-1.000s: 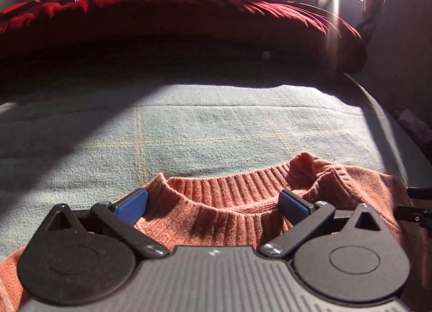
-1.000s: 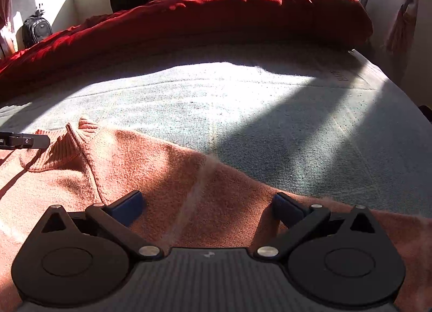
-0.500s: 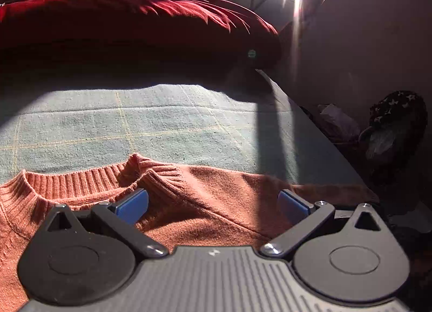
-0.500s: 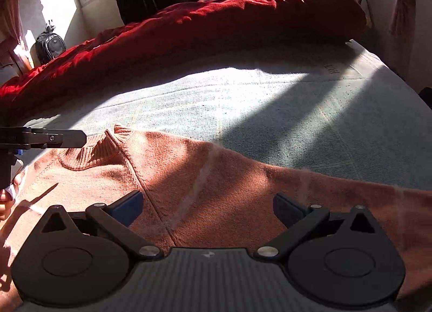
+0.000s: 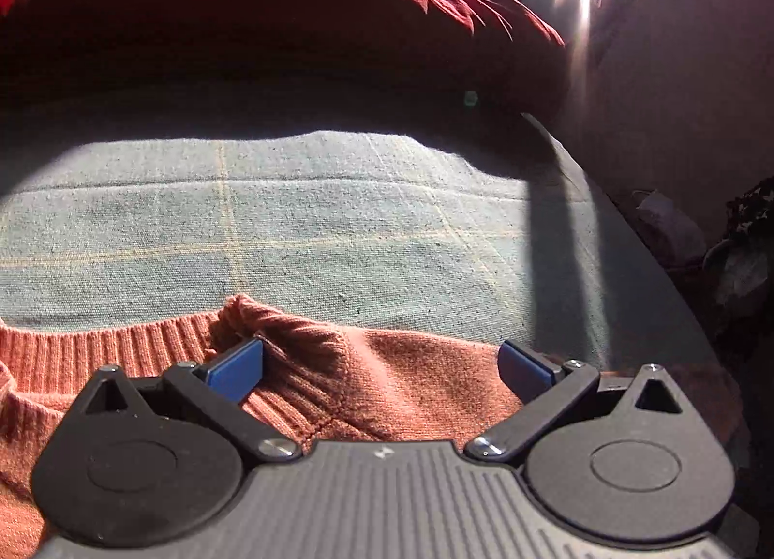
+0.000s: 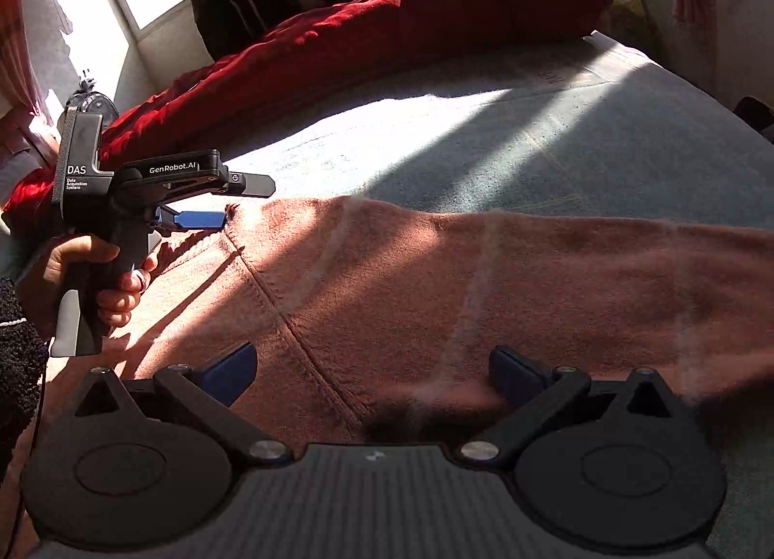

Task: Fold clothes

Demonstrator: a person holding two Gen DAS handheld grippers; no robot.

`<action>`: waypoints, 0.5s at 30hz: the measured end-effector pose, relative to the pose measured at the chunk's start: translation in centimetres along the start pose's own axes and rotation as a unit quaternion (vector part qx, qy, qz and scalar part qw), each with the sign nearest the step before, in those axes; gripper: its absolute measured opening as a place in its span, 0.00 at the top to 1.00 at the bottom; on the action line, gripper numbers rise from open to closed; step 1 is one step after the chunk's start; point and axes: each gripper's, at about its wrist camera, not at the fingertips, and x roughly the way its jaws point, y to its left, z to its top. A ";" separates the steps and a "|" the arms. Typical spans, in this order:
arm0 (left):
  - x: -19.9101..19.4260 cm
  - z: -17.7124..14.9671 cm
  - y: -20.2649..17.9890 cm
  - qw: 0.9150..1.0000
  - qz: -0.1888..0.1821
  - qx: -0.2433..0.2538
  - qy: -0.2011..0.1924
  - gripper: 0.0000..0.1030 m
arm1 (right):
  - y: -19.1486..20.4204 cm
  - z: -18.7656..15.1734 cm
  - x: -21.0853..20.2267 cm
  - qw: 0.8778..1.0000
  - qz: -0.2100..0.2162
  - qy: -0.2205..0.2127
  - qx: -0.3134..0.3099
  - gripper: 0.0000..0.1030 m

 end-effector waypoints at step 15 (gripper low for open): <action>-19.3 -3.5 -8.3 0.988 0.083 0.126 0.038 0.01 | 3.0 0.3 -12.5 0.996 0.069 -0.037 0.051 0.00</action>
